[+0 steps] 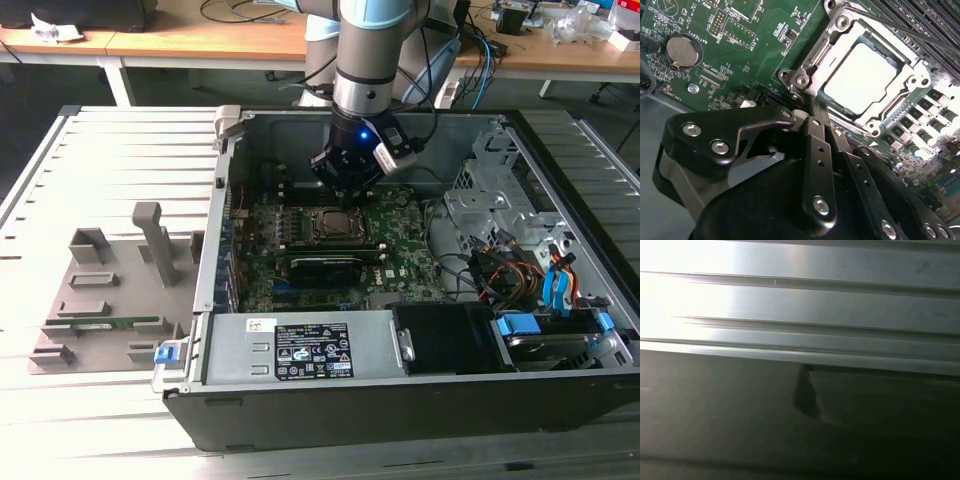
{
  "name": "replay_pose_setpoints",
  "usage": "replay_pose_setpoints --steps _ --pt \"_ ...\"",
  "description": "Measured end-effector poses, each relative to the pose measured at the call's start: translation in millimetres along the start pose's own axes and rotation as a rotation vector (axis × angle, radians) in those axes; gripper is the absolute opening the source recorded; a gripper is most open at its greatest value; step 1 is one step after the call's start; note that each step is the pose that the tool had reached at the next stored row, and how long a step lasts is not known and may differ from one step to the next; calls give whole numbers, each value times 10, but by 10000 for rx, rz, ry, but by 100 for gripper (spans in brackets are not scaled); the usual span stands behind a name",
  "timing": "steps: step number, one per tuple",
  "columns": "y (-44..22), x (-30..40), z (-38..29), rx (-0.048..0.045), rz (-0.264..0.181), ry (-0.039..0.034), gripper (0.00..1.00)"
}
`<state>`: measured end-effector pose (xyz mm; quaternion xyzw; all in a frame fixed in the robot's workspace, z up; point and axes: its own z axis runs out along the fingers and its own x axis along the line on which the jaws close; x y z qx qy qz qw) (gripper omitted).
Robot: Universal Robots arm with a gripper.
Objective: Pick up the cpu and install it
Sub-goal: 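Install the first cpu locking lever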
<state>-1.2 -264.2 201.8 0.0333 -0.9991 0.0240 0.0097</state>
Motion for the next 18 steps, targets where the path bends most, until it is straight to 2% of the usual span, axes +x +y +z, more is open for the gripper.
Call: replay_pose_setpoints --steps 2,4,8,18 --pt "-5 1 -48 3 0 3 11" --pt "-12 1 -65 4 -2 1 11" --pt "-52 5 -54 5 0 2 11" --pt "-50 2 -9 6 1 6 11"
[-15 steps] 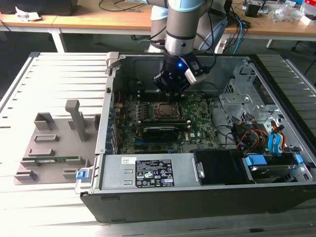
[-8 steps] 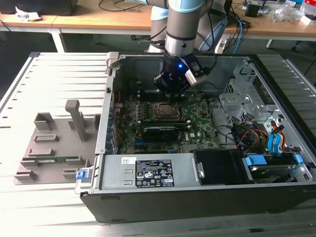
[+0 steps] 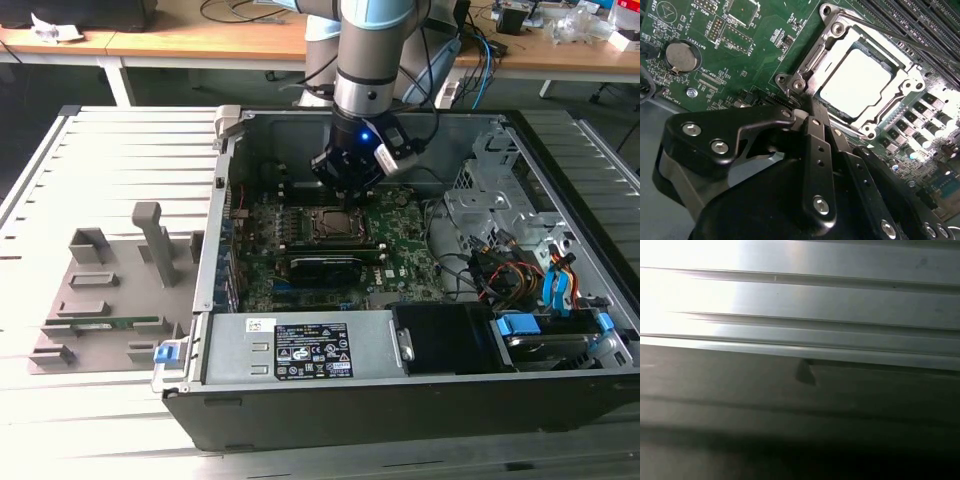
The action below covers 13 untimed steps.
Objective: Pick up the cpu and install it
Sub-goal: 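Install the first cpu locking lever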
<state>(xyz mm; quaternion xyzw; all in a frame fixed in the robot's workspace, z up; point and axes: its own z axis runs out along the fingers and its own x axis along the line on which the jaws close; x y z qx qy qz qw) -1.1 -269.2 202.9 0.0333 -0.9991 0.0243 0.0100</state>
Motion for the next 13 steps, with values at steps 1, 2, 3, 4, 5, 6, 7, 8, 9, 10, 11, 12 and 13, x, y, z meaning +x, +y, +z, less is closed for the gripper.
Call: replay_pose_setpoints --steps 1,2,3,4,5,6,7,8,9,10,11,12,13 --pt "0 -1 1 1 0 1 11" --pt "1 -2 1 2 1 1 11" --pt "3 -4 2 2 1 0 11" --pt "4 -6 3 -1 0 -1 11" --pt "5 -11 4 -11 -1 -2 11" --pt "5 -17 4 -44 -1 -3 11" --pt "4 -24 6 -94 -3 -7 11" --pt "4 -29 8 -123 -2 -7 11" --pt "3 -43 12 -292 -6 -15 11" --pt "3 -44 13 -441 -9 -24 11" --pt "3 -44 13 -464 -8 -26 11" --pt "2 -44 7 -469 -8 -28 11" --pt "2 -44 -11 -469 -8 -28 11"
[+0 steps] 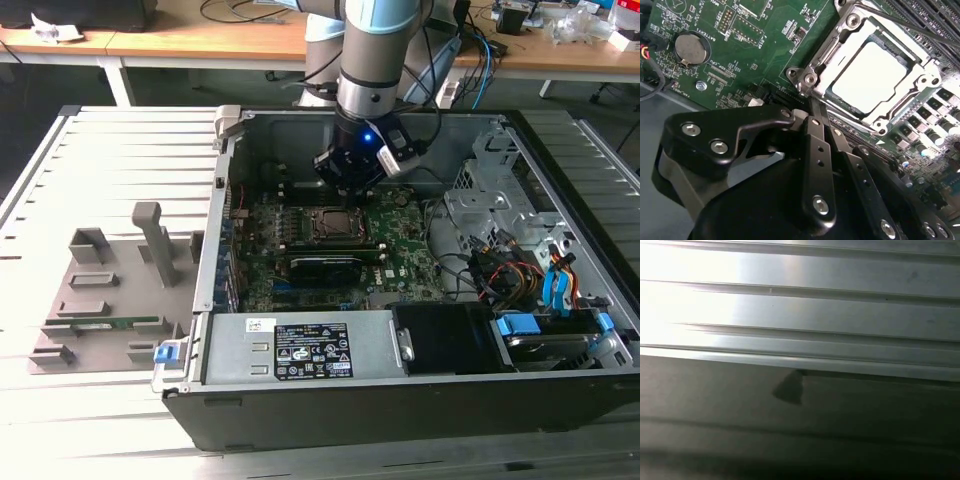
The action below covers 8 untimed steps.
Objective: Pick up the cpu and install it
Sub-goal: 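Install the first cpu locking lever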
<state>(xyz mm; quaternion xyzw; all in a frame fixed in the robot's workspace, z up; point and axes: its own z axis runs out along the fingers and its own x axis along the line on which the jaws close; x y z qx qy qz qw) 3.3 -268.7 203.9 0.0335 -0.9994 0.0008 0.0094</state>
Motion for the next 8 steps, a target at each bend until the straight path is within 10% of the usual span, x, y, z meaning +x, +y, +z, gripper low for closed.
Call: replay_pose_setpoints --steps 8 --pt "-247 19 -50 31 -1 4 11"
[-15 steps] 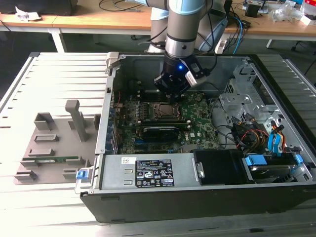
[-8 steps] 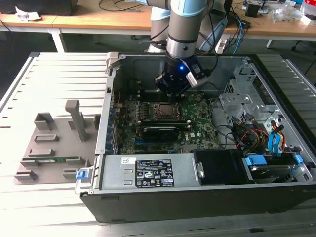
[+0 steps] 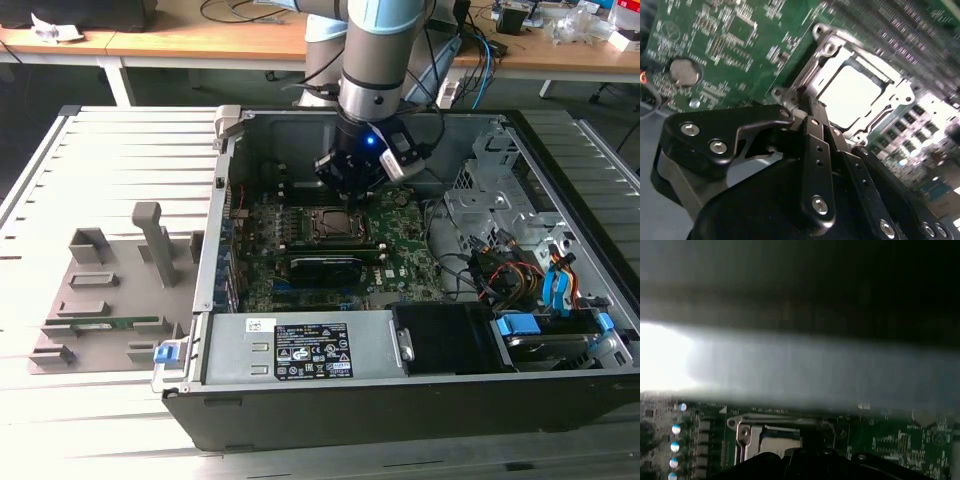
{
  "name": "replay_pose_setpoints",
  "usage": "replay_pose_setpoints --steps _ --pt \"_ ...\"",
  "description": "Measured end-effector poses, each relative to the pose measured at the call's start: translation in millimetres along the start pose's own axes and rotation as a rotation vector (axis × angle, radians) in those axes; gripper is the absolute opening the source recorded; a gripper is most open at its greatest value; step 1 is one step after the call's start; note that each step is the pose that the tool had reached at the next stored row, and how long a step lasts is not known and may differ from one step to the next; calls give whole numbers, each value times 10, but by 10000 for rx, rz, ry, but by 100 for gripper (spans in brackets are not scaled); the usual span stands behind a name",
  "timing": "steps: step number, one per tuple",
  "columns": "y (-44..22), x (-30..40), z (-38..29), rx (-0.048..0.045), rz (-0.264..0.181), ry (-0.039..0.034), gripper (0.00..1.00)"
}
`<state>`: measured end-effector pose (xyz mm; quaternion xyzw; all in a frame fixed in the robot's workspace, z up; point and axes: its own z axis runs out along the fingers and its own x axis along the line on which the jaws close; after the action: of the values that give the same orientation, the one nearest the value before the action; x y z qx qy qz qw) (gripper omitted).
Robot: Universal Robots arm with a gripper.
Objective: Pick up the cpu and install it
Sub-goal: 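Install the first cpu locking lever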
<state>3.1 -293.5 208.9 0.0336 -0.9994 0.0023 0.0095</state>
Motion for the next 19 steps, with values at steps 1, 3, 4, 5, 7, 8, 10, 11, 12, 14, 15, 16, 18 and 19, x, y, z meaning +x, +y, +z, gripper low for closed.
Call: replay_pose_setpoints --steps 1,3,4,5,7,8,10,11,12,14,15,16,18,19 --pt "-48 4 -5 20 1 -1 11" --pt "-77 11 -91 30 3 -33 11" --pt "-81 12 -127 33 1 -45 11" --pt "-85 14 -160 34 2 -54 11" --pt "-97 17 -221 35 2 -73 11" --pt "-102 17 -239 36 2 -77 11" --pt "-120 19 -259 36 3 -86 11" --pt "-120 19 -259 36 3 -86 11" --pt "-120 19 -259 36 4 -86 11" --pt "-121 19 -259 37 2 -86 11" --pt "-121 19 -259 36 2 -86 11" --pt "-121 19 -259 36 2 -85 11" --pt "-121 19 -259 37 2 -85 11" --pt "-121 19 -259 37 2 -85 11"
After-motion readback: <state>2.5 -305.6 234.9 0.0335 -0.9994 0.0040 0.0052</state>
